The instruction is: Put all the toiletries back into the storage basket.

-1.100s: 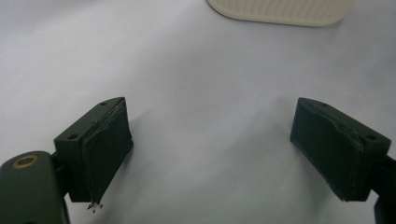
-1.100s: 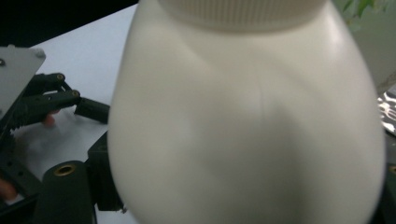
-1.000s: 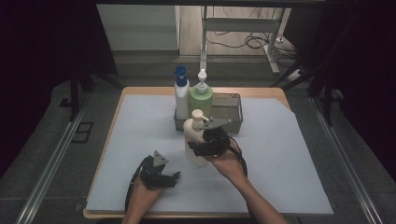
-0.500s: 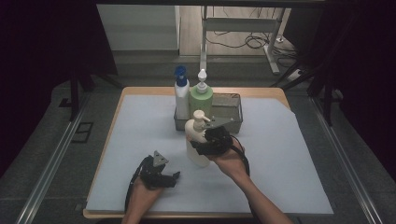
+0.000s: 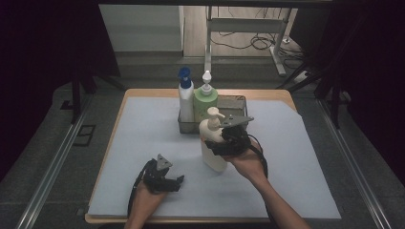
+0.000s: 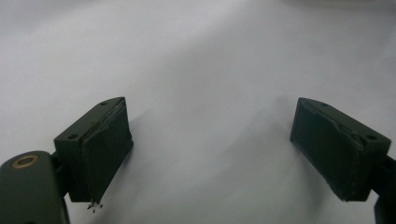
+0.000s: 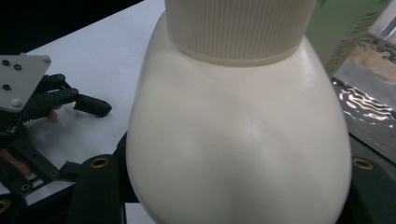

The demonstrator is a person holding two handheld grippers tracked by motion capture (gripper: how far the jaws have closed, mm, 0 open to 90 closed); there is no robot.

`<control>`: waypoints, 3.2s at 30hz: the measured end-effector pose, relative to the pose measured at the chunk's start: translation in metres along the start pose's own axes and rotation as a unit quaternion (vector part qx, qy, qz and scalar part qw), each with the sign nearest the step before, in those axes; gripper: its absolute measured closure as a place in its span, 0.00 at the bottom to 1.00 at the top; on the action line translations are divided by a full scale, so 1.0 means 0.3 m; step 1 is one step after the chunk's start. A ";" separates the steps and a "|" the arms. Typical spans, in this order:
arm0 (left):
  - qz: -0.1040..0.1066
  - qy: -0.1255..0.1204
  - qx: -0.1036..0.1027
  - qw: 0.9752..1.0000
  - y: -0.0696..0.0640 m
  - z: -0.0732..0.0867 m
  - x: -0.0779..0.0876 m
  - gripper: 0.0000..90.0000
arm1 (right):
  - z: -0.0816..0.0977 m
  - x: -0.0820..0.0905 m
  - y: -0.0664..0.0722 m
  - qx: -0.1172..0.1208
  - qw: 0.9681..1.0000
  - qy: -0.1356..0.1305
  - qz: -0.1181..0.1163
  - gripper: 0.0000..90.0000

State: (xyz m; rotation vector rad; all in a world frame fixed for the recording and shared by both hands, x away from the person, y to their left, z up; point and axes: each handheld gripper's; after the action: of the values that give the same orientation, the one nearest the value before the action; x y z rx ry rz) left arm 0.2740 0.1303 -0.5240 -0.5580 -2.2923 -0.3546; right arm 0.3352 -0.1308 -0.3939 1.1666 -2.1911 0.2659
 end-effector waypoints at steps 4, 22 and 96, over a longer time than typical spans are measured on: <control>0.000 0.000 -0.001 1.000 0.000 0.000 0.000 0.13 | -0.007 0.030 -0.012 -0.002 1.000 0.001 0.004 0.41; 0.000 0.001 -0.001 1.000 0.001 0.000 0.000 0.13 | -0.055 0.161 -0.077 -0.016 0.999 -0.014 0.032 0.41; 0.001 0.002 -0.002 1.000 0.002 0.000 0.000 0.13 | -0.254 0.007 -0.401 -0.065 0.984 -0.078 0.145 0.41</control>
State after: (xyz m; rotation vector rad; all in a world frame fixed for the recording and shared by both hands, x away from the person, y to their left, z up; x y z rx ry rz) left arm 0.2743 0.1308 -0.5239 -0.5608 -2.2879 -0.3598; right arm 0.4641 -0.1685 -0.3468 0.8197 -2.4765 0.1547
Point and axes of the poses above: each handheld gripper's, and its own axes: x roughly backward along the jaws, z roughly out of its underside, y roughly to its left, and after that the axes turned 9 degrees about -z, right-handed
